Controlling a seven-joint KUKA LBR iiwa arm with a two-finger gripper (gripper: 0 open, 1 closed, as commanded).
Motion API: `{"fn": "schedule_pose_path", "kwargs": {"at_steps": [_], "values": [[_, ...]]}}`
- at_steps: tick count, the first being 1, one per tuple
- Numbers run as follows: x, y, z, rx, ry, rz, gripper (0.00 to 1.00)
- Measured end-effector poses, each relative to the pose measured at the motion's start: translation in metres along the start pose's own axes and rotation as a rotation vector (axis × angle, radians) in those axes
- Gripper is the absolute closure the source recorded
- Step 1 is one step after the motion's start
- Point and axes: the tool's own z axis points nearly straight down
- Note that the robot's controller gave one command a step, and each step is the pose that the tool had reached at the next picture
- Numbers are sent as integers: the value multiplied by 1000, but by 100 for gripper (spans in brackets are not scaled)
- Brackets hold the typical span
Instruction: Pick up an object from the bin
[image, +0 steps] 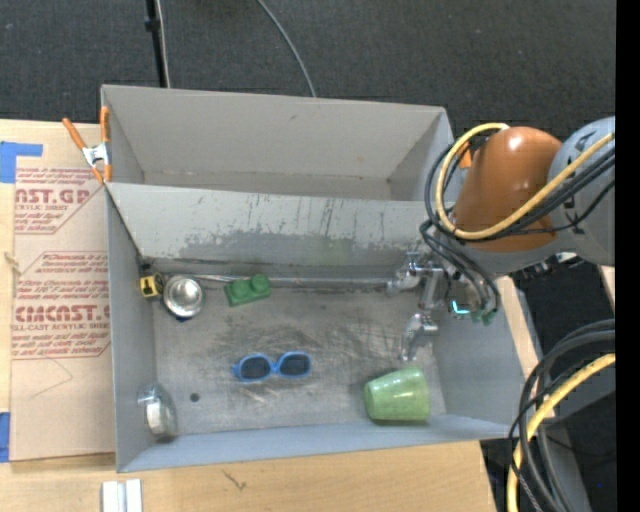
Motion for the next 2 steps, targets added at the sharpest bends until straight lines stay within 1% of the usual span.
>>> {"fn": "schedule_pose_path", "kwargs": {"at_steps": [1,2], "values": [[64,45,86,-2,-11,142,0],[61,122,69,-4,-7,196,0]]}}
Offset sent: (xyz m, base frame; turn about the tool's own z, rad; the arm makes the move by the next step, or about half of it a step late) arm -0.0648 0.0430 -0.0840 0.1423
